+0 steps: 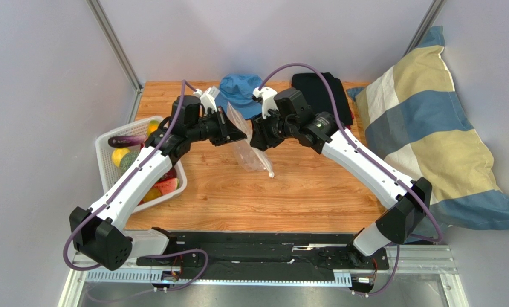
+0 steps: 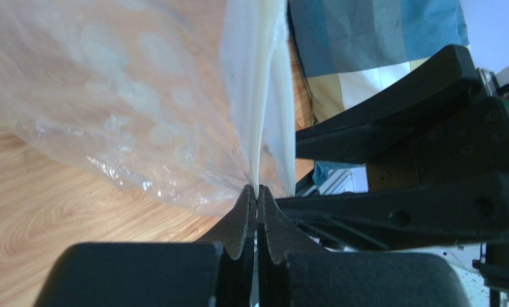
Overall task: Place the food in the zip-top bag and seal the zipper
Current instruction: Open the zipper of the food storage bag.
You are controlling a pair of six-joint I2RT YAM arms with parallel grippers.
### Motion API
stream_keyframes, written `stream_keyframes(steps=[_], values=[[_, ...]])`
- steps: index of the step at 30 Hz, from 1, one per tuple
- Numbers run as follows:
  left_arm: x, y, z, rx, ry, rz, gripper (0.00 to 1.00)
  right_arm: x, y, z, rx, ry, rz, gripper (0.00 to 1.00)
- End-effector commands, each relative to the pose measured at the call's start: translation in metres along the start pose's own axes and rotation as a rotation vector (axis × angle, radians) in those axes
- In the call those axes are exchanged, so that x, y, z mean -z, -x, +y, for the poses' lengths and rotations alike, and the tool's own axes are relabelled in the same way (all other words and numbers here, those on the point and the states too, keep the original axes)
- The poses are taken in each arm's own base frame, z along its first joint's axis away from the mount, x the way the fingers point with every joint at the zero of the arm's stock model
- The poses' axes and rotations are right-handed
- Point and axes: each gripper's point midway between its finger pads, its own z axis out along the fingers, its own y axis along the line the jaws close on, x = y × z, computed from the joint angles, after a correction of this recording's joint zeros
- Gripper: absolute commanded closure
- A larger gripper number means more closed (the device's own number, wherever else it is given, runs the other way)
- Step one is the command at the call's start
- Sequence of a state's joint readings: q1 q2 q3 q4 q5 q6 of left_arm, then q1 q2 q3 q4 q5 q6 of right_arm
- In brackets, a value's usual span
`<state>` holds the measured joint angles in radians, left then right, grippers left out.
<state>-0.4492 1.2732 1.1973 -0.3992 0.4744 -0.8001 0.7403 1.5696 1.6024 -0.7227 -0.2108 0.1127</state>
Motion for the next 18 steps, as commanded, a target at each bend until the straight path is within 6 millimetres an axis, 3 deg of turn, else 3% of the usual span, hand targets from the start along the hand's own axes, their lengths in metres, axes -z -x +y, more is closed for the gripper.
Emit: stream_keyframes(steps=[1,8,13,14,15,16,17,18], values=[[0.015,-0.009,-0.008,-0.067,-0.032,0.018,1.0,0.024,0.015,-0.008,0.0,0.0,-0.076,0.55],[0.013,-0.016,-0.009,-0.081,-0.055,0.062,1.0,0.022,0.024,0.0,-0.051,0.12,-0.094,0.58],[0.02,-0.019,-0.009,-0.113,-0.048,0.069,1.0,0.024,0.034,-0.02,-0.026,0.029,-0.142,0.57],[0.024,-0.019,-0.01,-0.136,-0.049,0.069,1.0,0.023,0.03,-0.024,-0.033,0.004,-0.128,0.59],[0.027,-0.02,-0.01,-0.142,-0.046,0.072,1.0,0.022,0.028,-0.03,-0.037,-0.024,-0.118,0.7],[0.029,-0.02,-0.012,-0.148,-0.054,0.071,1.0,0.021,0.024,-0.03,-0.041,-0.024,-0.096,0.73],[0.032,-0.02,-0.014,-0.15,-0.058,0.067,1.0,0.02,0.022,-0.03,-0.049,-0.019,-0.086,0.71],[0.034,-0.021,-0.015,-0.15,-0.062,0.066,1.0,0.02,0.019,-0.027,-0.051,-0.005,-0.078,0.59]])
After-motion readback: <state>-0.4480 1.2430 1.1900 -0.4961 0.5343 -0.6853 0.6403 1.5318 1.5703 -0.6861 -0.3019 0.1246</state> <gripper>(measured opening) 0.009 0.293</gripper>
